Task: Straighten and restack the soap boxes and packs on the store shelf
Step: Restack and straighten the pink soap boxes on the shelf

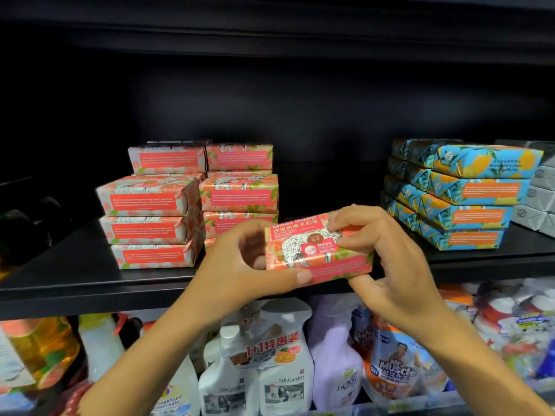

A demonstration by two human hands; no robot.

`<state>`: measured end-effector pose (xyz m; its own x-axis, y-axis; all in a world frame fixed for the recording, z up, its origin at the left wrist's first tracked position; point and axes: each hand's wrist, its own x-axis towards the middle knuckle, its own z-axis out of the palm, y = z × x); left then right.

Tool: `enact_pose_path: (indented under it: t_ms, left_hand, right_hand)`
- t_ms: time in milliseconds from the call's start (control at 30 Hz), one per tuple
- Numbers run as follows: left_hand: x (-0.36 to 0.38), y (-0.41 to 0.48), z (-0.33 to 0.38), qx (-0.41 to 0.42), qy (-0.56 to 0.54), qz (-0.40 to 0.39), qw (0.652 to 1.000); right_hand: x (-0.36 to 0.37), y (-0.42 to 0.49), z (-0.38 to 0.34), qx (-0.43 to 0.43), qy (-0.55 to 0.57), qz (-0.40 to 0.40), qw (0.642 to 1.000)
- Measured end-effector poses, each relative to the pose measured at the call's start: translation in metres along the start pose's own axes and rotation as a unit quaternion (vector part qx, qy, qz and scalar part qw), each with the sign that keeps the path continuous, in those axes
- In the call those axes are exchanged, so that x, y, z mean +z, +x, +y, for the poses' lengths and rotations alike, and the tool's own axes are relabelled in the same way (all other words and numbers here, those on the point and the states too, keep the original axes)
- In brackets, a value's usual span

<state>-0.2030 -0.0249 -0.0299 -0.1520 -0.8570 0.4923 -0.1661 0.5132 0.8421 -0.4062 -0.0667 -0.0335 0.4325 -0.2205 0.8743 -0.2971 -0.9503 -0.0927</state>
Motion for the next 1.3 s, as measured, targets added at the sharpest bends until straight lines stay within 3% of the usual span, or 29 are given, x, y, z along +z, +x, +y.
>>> enact_pose_path:
  t_ms: [200, 367, 467, 533, 633, 733, 867, 1033, 1300]
  left_hand:
    - [0.0, -0.003, -0.008, 0.054, 0.069, 0.019, 0.996]
    - [0.001, -0.006, -0.016, 0.058, 0.167, 0.013, 0.984]
    - [-0.008, -0.012, -0.023, 0.054, 0.24, 0.046, 0.968]
    - [-0.016, -0.015, -0.028, 0.067, 0.29, 0.075, 0.952]
    - [-0.016, -0.015, -0.035, 0.126, 0.423, 0.059, 0.895]
    - [-0.012, -0.013, -0.041, 0.145, 0.472, 0.052, 0.868]
    - [-0.015, -0.014, -0.043, 0.137, 0.46, 0.057, 0.875]
    - [-0.016, -0.015, -0.044, 0.14, 0.46, 0.056, 0.875]
    - [-0.017, -0.017, -0.043, 0.144, 0.454, 0.048, 0.878]
  right_hand:
    - [-0.015, 0.003, 0.003, 0.145, 0.064, -0.126, 0.979]
    - [-0.02, 0.003, 0.003, 0.122, 0.011, -0.139, 0.983]
    - [-0.026, 0.0, 0.01, 0.15, -0.003, -0.136, 0.979]
    - [-0.026, -0.003, 0.018, 0.191, -0.007, -0.109, 0.975]
    - [-0.017, 0.0, 0.032, 0.261, -0.027, -0.074, 0.962]
    - [-0.005, 0.007, 0.045, 0.297, -0.028, -0.113, 0.948]
    - [0.007, 0.016, 0.054, 0.287, -0.036, -0.165, 0.943]
    - [0.015, 0.011, 0.047, 0.204, -0.144, -0.106, 0.962]
    - [0.03, 0.016, 0.05, 0.181, -0.23, -0.129, 0.947]
